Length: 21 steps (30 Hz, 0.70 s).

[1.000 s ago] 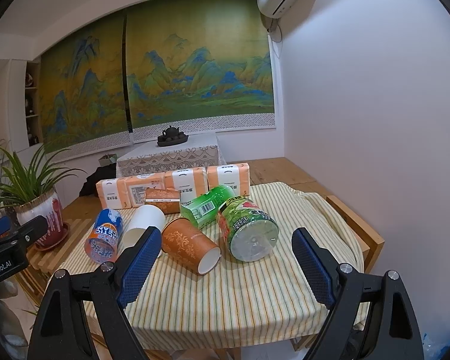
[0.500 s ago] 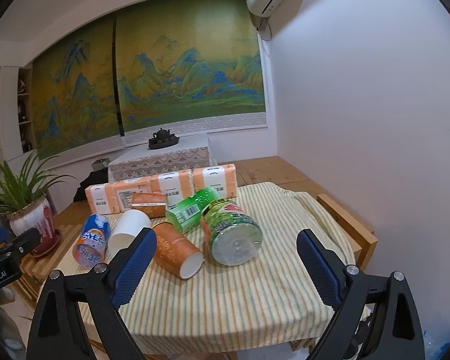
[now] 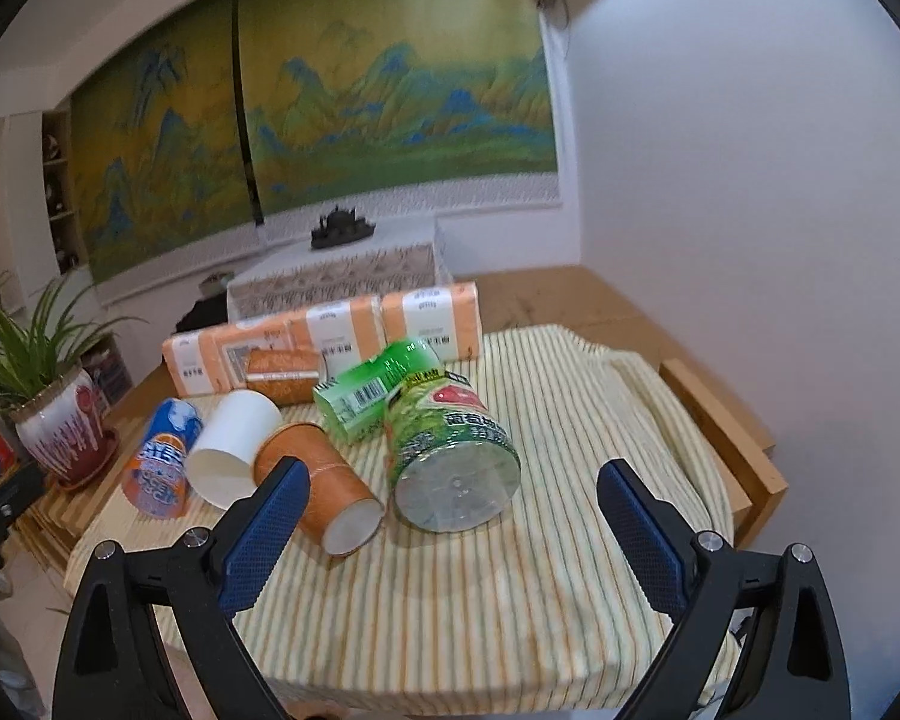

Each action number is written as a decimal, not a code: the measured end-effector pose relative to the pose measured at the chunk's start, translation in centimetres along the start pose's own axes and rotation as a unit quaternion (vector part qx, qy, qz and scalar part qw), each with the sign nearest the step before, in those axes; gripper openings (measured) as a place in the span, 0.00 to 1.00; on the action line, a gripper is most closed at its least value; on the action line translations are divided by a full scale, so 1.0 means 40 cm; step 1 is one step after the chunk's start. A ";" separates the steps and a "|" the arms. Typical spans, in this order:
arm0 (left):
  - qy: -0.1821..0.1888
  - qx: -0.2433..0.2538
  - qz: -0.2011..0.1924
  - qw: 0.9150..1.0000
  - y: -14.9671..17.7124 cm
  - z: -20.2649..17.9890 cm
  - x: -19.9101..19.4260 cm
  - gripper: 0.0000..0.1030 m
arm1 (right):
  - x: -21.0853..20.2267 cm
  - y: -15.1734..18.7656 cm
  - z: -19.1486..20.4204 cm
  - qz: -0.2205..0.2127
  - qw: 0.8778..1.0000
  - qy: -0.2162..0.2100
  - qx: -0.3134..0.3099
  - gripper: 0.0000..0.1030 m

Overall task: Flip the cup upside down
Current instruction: 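Move the right gripper toward the green grapefruit-drink bottle lying on its side, then close the right gripper around the green bottle and lift it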

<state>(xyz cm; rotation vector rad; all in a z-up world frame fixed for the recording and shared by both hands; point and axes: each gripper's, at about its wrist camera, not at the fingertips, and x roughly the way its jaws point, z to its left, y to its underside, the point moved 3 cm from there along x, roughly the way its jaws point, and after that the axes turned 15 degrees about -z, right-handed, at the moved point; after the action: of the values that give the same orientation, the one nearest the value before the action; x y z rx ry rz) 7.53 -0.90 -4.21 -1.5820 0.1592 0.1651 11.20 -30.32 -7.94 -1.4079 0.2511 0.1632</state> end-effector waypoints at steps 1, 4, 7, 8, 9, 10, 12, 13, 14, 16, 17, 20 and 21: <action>0.000 -0.001 0.001 1.000 0.002 0.001 0.001 0.99 | 0.013 0.002 -0.004 0.007 1.000 -0.003 -0.001 0.92; -0.001 -0.002 0.004 1.000 0.007 0.003 0.006 0.99 | 0.081 0.008 -0.020 0.040 0.999 -0.010 -0.011 0.92; -0.003 0.000 0.008 1.000 0.013 0.003 0.011 0.99 | 0.142 0.024 -0.029 0.068 0.998 -0.018 -0.009 0.92; -0.004 0.001 0.009 1.000 0.014 0.004 0.013 0.99 | 0.162 0.031 -0.032 0.075 0.997 -0.019 -0.007 0.92; -0.005 0.001 0.010 1.000 0.015 0.007 0.015 0.99 | 0.177 0.038 -0.033 0.081 0.997 -0.021 -0.005 0.92; -0.007 0.001 0.011 1.000 0.016 0.009 0.016 0.99 | 0.186 0.041 -0.034 0.085 0.996 -0.024 0.000 0.92; -0.011 0.001 0.012 1.000 0.017 0.016 0.020 0.99 | 0.214 0.052 -0.035 0.097 0.995 -0.034 0.011 0.92; -0.012 0.001 0.012 1.000 0.016 0.018 0.020 0.99 | 0.223 0.052 -0.037 0.101 0.994 -0.035 0.012 0.92; -0.014 0.002 0.012 1.000 0.015 0.023 0.020 0.99 | 0.234 0.054 -0.036 0.103 0.994 -0.033 0.013 0.92; -0.020 0.001 0.011 1.000 0.012 0.036 0.023 0.99 | 0.253 0.060 -0.032 0.105 0.994 -0.033 0.010 0.92; -0.023 -0.001 0.011 1.000 0.011 0.042 0.023 0.99 | 0.260 0.060 -0.029 0.107 0.994 -0.032 0.005 0.92; -0.030 -0.003 0.009 0.999 0.008 0.057 0.026 0.99 | 0.286 0.071 -0.017 0.118 0.992 -0.035 -0.006 0.92; -0.033 -0.003 0.008 0.999 0.006 0.063 0.028 0.99 | 0.291 0.075 -0.014 0.121 0.992 -0.035 -0.006 0.92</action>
<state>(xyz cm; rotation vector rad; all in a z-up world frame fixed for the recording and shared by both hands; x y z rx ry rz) 8.56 1.61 -4.73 -1.5797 0.1214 0.2302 21.60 -30.83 -14.00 -1.3780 0.3634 0.4129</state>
